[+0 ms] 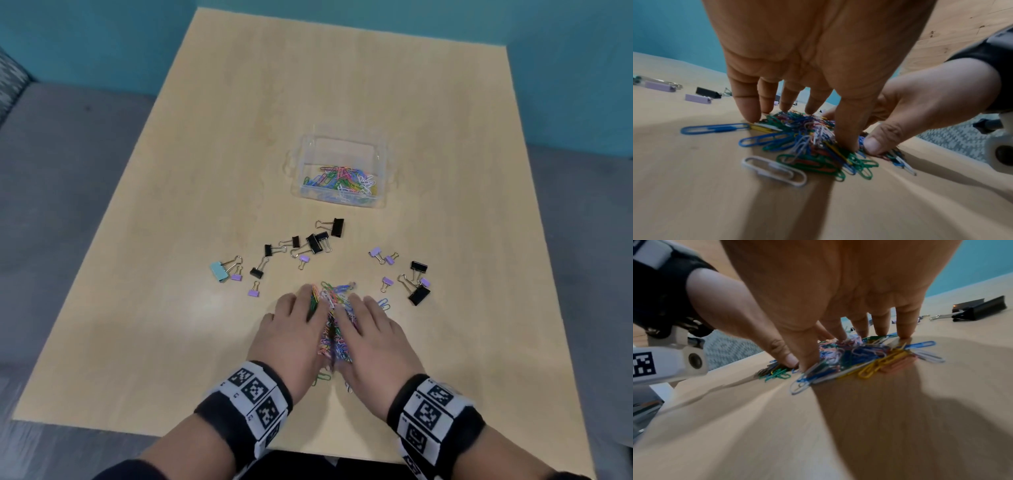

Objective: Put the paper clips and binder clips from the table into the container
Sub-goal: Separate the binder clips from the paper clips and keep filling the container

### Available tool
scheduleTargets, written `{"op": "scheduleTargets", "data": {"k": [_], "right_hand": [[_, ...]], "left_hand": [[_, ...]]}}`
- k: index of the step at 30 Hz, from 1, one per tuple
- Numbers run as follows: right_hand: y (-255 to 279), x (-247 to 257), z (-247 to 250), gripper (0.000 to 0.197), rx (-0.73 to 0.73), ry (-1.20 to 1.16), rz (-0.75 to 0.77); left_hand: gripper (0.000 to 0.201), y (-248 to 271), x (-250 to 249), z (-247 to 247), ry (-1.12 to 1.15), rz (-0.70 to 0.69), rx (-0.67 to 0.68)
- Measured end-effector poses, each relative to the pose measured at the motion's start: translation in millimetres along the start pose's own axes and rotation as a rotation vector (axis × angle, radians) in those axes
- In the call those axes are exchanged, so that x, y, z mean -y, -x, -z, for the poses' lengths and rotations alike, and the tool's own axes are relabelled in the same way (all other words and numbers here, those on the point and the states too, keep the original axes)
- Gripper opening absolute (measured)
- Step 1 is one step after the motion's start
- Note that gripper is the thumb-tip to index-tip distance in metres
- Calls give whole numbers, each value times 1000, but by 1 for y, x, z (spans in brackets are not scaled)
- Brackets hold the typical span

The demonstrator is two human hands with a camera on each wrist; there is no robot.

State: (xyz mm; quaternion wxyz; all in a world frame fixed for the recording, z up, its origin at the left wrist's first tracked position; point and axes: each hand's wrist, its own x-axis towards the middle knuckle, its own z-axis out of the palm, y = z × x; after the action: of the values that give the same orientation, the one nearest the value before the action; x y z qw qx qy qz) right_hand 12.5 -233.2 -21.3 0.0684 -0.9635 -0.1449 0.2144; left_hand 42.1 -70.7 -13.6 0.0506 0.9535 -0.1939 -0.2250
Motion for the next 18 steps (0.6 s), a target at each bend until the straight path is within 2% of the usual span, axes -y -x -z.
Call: {"op": "scheduleTargets", "data": {"k": [5, 10, 18], "right_hand": [[-9, 2, 4, 74, -41, 29, -9], [-14, 3, 16, 48, -49, 33, 34], [-15, 1, 27, 42, 12, -70, 36]], "left_hand": [[57, -7, -2, -3, 20, -20, -11], [37, -12, 0, -6, 44, -63, -33], [37, -11, 4, -1, 80, -79, -141]]}}
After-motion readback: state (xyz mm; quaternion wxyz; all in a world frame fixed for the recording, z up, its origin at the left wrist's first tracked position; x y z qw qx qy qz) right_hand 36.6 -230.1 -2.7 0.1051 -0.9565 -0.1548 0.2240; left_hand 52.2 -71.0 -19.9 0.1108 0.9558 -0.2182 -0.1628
